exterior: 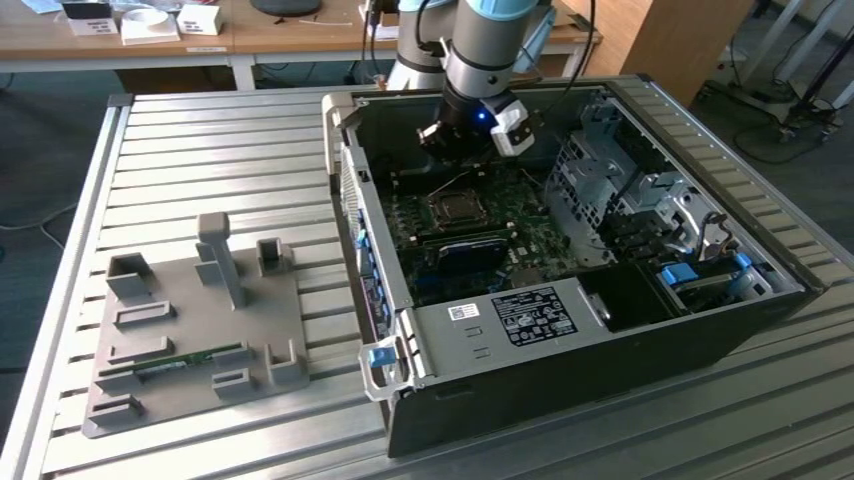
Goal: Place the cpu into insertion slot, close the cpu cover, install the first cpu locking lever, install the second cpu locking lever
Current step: 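Install the first cpu locking lever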
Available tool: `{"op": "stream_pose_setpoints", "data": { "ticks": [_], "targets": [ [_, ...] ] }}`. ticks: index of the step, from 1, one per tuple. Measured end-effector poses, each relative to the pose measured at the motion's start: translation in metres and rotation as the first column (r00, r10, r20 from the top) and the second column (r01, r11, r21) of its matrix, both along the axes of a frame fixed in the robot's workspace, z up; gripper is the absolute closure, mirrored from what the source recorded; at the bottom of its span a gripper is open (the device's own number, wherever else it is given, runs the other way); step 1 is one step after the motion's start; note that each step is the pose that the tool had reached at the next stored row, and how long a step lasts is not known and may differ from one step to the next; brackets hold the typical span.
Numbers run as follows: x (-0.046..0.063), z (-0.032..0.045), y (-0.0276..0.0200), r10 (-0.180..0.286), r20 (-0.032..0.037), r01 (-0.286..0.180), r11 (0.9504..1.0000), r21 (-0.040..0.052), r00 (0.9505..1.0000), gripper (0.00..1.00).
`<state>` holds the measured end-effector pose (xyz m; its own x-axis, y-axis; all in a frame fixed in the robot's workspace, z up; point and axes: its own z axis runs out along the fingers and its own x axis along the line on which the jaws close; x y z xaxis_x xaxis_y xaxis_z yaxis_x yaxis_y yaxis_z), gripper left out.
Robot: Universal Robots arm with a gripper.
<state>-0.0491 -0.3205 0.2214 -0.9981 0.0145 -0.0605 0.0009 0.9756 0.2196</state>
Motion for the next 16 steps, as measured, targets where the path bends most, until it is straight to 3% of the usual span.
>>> {"op": "stream_pose_setpoints", "data": {
  "ticks": [4, 10, 16],
  "targets": [
    [-0.007, -0.0007, 0.0, 0.0, 0.0054, 0.0, 1.0, 0.0001, 1.0, 0.89],
    [-0.018, -0.001, 0.0001, 0.0, 0.023, 0.0, 1.0, 0.0002, 0.9997, 0.89],
    [-0.018, 0.0045, 0.0001, 0.0, 0.0245, 0.0, 1.0, 0.0001, 0.9997, 0.89]
  ]
}}
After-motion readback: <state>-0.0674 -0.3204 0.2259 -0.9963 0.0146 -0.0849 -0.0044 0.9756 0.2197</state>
